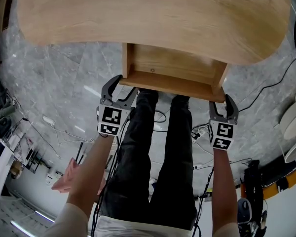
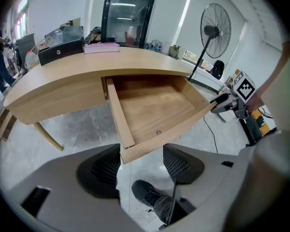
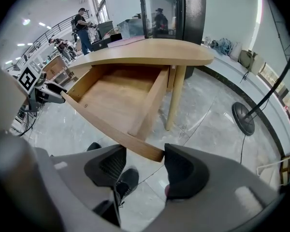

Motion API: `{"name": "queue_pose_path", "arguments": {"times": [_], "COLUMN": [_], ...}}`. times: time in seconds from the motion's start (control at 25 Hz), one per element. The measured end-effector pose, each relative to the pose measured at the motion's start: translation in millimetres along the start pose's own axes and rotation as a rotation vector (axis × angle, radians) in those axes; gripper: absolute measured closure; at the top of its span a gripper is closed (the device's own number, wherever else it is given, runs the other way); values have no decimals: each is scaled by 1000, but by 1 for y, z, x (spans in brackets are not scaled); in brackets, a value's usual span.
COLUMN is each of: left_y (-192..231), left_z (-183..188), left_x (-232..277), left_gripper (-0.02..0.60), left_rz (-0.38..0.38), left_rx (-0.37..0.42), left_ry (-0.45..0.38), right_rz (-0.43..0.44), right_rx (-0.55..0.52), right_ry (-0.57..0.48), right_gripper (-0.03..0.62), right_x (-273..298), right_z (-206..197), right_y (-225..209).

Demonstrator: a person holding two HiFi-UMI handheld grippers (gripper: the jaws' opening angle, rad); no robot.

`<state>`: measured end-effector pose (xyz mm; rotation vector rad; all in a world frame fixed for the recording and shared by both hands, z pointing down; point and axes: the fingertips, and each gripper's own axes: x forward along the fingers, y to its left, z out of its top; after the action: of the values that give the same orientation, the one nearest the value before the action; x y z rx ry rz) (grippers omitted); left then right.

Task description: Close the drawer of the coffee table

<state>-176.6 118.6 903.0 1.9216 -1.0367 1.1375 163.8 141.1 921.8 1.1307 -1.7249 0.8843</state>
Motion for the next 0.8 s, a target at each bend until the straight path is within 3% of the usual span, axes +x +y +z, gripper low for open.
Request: {"name": "queue_pose_path", "arguments": {"times": [0.8], "left_y": [16], "left_z": [47], "left_x": [4], "left_gripper": [301], "left_rz": [29], "left_rx": [-15], "left_ry": [-94], "right_rz": [-48], "right_rx": [40], "right_ry": [-112], "right_gripper": [333], "right_x": [1], "right_z": [48], "right_y": [-21]}}
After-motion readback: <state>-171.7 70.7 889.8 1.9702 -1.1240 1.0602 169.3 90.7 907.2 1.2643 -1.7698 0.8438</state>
